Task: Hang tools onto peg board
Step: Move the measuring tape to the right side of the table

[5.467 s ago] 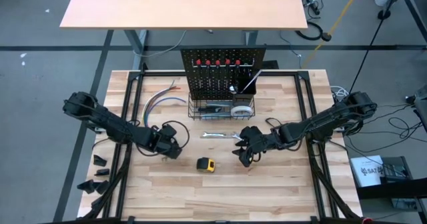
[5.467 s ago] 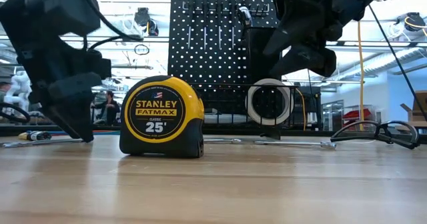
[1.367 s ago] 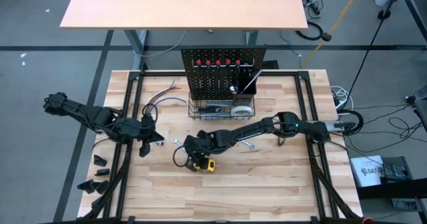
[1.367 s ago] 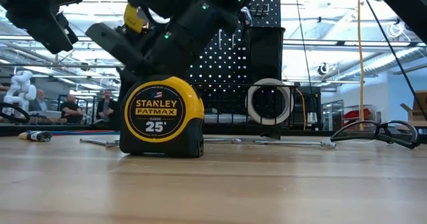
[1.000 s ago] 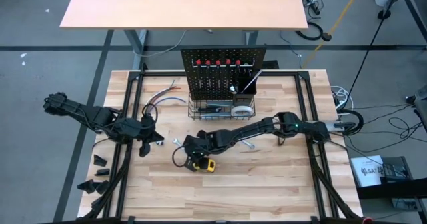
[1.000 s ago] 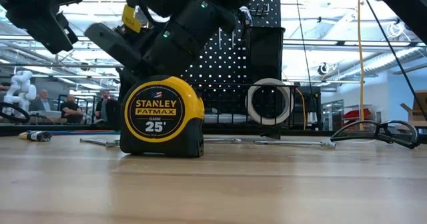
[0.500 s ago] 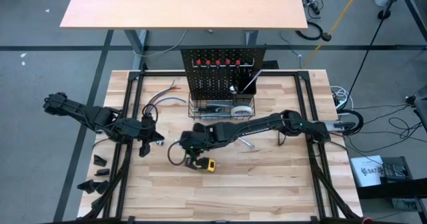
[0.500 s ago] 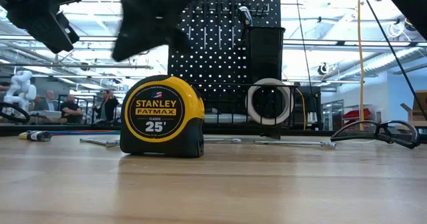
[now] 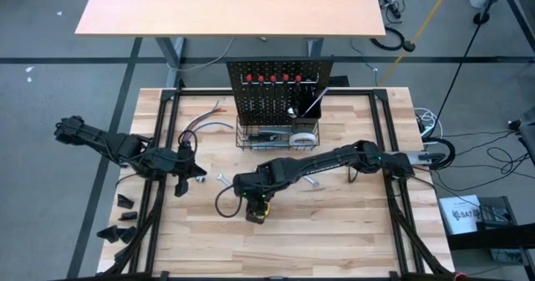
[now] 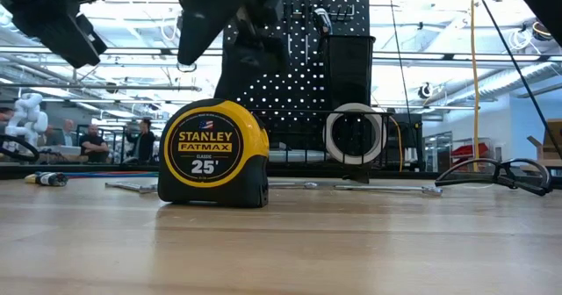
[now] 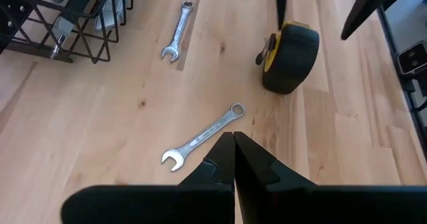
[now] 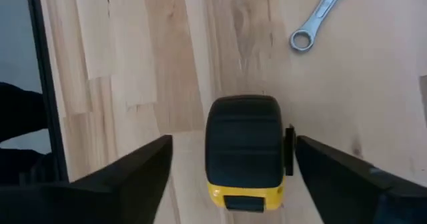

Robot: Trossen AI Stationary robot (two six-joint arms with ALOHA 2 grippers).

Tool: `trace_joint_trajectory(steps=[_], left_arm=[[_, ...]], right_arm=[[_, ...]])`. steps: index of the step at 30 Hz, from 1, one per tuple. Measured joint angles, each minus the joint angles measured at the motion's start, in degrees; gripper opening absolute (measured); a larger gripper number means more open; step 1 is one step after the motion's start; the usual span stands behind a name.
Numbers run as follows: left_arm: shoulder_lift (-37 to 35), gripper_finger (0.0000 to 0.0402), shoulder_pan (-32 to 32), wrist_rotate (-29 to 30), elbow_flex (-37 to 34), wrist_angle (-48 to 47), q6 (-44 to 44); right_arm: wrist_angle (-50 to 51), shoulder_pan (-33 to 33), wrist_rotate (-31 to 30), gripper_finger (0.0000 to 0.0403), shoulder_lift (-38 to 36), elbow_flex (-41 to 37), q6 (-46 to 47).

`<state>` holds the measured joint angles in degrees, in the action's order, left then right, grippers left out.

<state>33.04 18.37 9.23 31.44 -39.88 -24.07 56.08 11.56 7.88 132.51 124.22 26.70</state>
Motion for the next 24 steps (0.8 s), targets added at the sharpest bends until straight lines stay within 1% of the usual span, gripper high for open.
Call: trace_joint_trajectory(steps=[3,6,10,12,24], left_arm=[[0.00,0.0000,0.00,0.01,0.00,1.08,-0.01],[0.00,0.0000,0.00,0.02,0.00,1.62,-0.01],[0.00,0.0000,0.00,0.01,0.00,1.77,-0.01],[0.00,0.0000,0.00,0.02,0.00,1.77,-0.03],[0.00,0.0000,0.01,0.00,0.00,1.92,-1.12]], right_arm=[[-0.59,0.23,-0.57,0.0336,0.26,0.00,-0.41],[-0.50,0.52,-1.07,0.0344,0.35,0.00,-0.65],[-0.18,1.83,-8.45,0.0345,0.35,0.00,-1.59],[-0.25,2.44,-10.50,0.0344,0.35,0.00,-2.00],[-1.78,3.56,-11.06,0.0340,3.07,-0.63,-1.91]])
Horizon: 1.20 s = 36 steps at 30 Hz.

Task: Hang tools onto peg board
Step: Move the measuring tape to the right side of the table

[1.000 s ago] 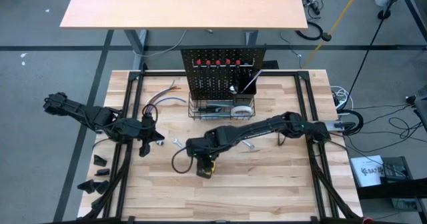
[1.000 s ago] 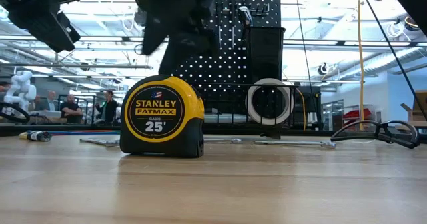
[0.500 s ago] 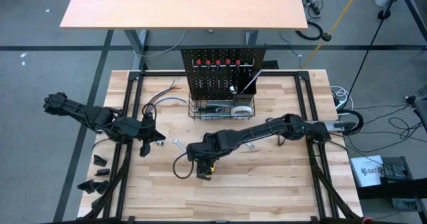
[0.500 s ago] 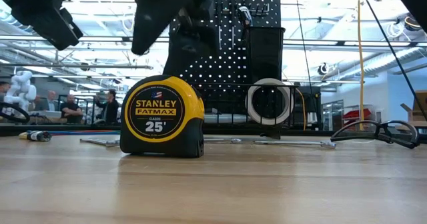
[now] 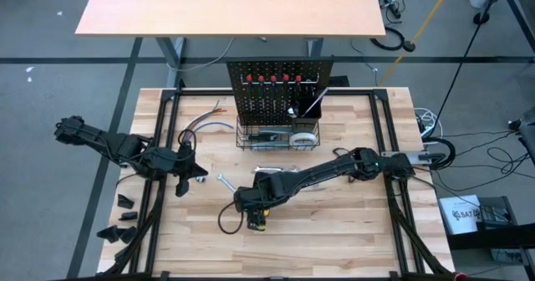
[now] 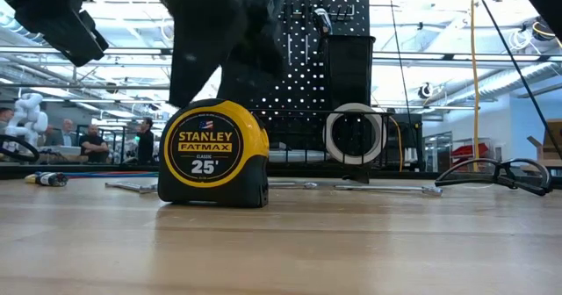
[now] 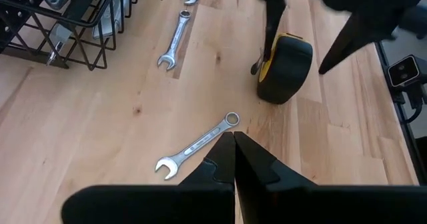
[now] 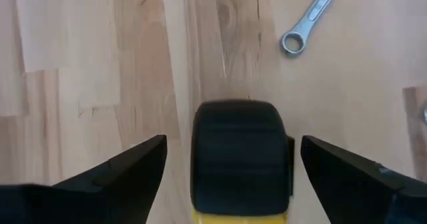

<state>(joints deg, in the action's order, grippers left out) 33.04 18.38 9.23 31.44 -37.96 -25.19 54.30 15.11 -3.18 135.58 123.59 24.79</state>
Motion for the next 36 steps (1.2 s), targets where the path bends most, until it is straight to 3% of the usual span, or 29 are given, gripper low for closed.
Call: trace_joint_trajectory(steps=[8,14,22,31,36], left_arm=[[0.00,0.0000,0.01,-0.28,0.00,0.05,0.02],[0.00,0.0000,0.01,-0.70,0.00,-0.05,0.02],[-0.02,0.0000,0.01,-0.63,0.00,-0.02,0.04],[-0.04,0.0000,0.01,0.65,0.00,1.07,-1.40],[-0.07,0.0000,0.01,0.66,0.00,2.49,-1.54]], right_arm=[[-0.74,0.06,-0.13,0.0334,2.44,-1.05,0.20],[-0.76,0.40,-2.38,0.0251,2.44,-1.05,0.43],[2.97,0.37,-2.74,0.0250,1.89,-0.98,3.37],[15.25,0.94,-3.02,0.0250,-7.84,-1.05,6.52],[24.84,4.01,-7.37,0.0250,-14.26,-1.11,9.34]])
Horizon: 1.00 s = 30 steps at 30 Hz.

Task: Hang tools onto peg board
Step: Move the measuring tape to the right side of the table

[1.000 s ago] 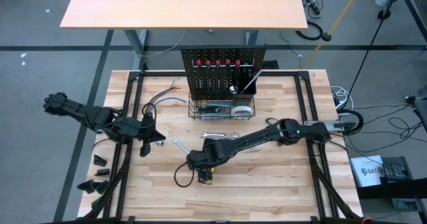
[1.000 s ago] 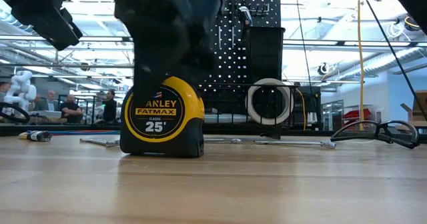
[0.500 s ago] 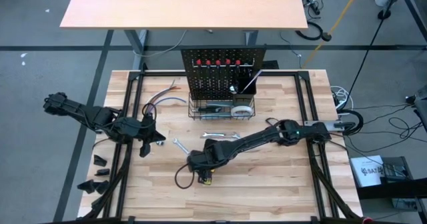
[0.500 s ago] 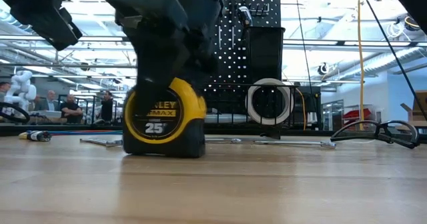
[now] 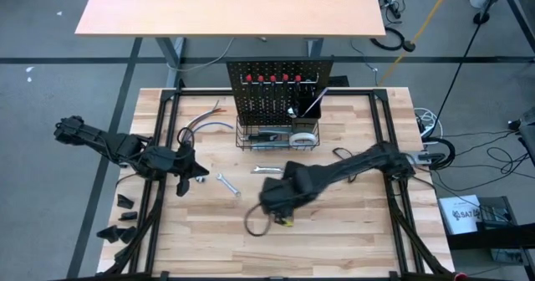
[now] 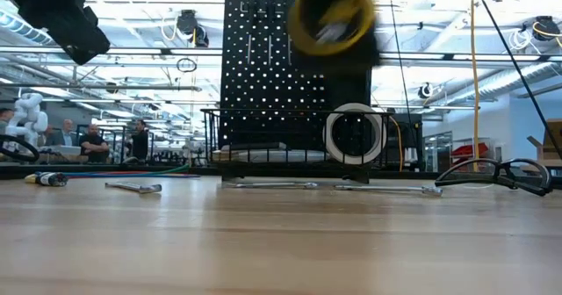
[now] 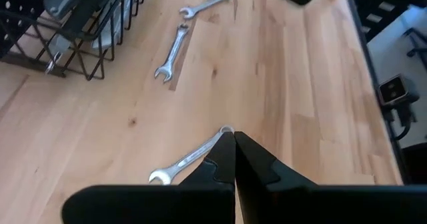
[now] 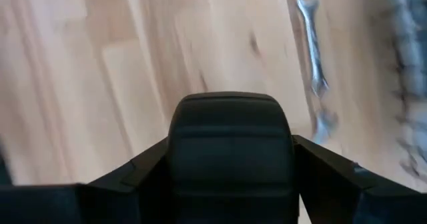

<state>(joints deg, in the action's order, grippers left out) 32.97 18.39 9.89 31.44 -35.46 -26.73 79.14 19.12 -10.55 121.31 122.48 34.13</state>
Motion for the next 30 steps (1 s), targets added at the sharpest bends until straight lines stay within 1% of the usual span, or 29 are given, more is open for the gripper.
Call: trace_joint_trajectory(steps=[3,5,8,12,14,16,18,20,22,27,30], left_arm=[[0.00,0.0000,0.00,0.44,0.00,1.45,-0.02],[0.02,0.0000,0.00,0.90,0.00,2.34,-0.82],[0.08,0.0000,0.00,1.68,0.00,3.80,-1.50],[1.45,0.0000,0.00,2.19,0.00,5.75,-1.52],[3.18,0.0000,-0.04,2.61,0.00,7.00,-1.55],[5.68,0.0000,-0.12,2.75,0.00,9.72,-1.63],[9.02,0.0000,-0.56,2.75,0.00,13.41,-1.63],[12.64,0.0000,-1.51,2.75,0.00,17.55,-1.63],[16.23,0.0000,-2.70,2.08,0.00,21.47,-1.69],[23.43,0.0000,-4.42,1.14,0.84,26.43,-4.45],[26.97,0.0000,-4.57,2.61,2.81,27.18,-4.37]], right_arm=[[2.08,2.07,0.05,0.0250,-4.86,-1.72,2.57],[1.49,3.68,-0.35,0.0250,-8.75,-6.66,5.82],[-2.21,6.61,-0.03,0.0250,-16.28,-19.18,12.90],[-15.52,11.26,0.45,0.0250,-28.64,-38.90,25.23],[-19.74,13.13,0.65,0.0250,-33.45,-47.96,31.73],[-21.58,14.92,0.37,0.0250,-37.58,-55.19,38.63],[-21.60,16.68,0.31,0.0250,-40.57,-60.67,44.23],[-21.49,17.74,1.62,0.0250,-42.32,-65.01,47.00],[-21.99,18.40,2.35,0.0250,-43.72,-67.58,48.79],[-24.77,18.82,0.80,0.0250,-44.21,-71.53,48.97],[-28.68,18.96,-1.80,0.0250,-43.59,-73.29,48.81]])
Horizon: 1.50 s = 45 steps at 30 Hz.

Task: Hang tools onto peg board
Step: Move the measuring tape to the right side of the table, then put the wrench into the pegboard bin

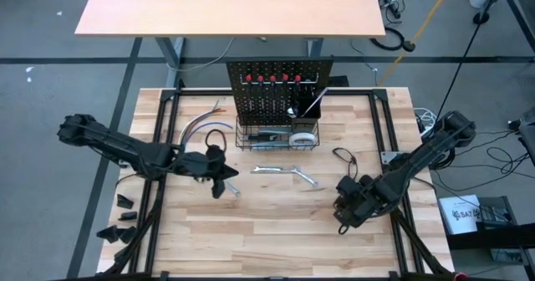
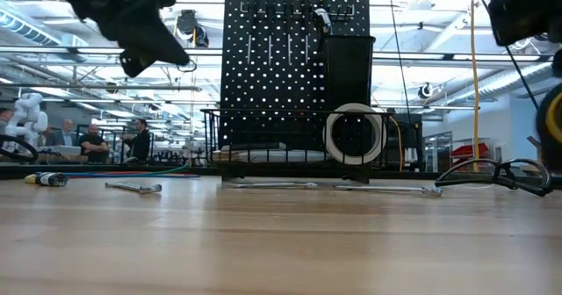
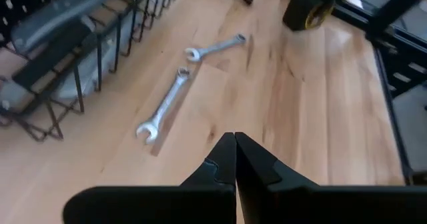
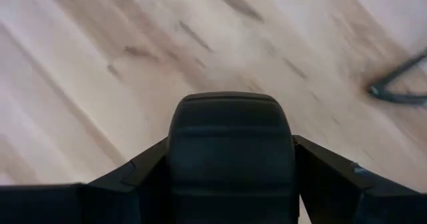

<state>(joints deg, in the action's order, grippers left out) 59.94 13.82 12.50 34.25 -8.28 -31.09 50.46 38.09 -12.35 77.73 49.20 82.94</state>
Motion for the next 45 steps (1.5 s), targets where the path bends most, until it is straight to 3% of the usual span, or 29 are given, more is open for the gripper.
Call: trace_joint_trajectory(steps=[4,17,23,29,33,39,45], left_arm=[[3.56,0.0000,-0.25,2.41,2.73,0.51,0.39],[6.08,0.0000,-1.40,2.66,8.25,0.30,-0.06],[6.08,0.0000,-1.38,2.54,8.63,0.07,-0.02],[6.06,0.0000,-1.38,0.30,8.63,-0.38,3.45],[6.05,0.0000,-1.44,-2.22,8.63,-0.57,4.92],[5.61,0.0000,-1.44,-5.86,8.63,-3.96,6.59],[4.62,0.0000,-1.20,-9.13,8.63,-8.01,6.56]], right_arm=[[0.74,-0.15,-3.46,0.0250,2.10,-1.17,-0.86],[-1.16,-0.11,0.65,0.0252,6.41,-1.08,-11.82],[-1.97,-0.22,3.09,0.0381,6.37,-1.17,-13.17],[-1.98,-0.65,3.55,0.0342,4.63,0.29,-12.24],[1.23,-1.12,1.60,0.0338,2.54,2.83,-11.49],[14.17,-4.18,-3.85,0.0337,0.95,9.68,-12.01],[11.85,-8.22,-10.67,0.0338,0.55,18.68,-20.11]])
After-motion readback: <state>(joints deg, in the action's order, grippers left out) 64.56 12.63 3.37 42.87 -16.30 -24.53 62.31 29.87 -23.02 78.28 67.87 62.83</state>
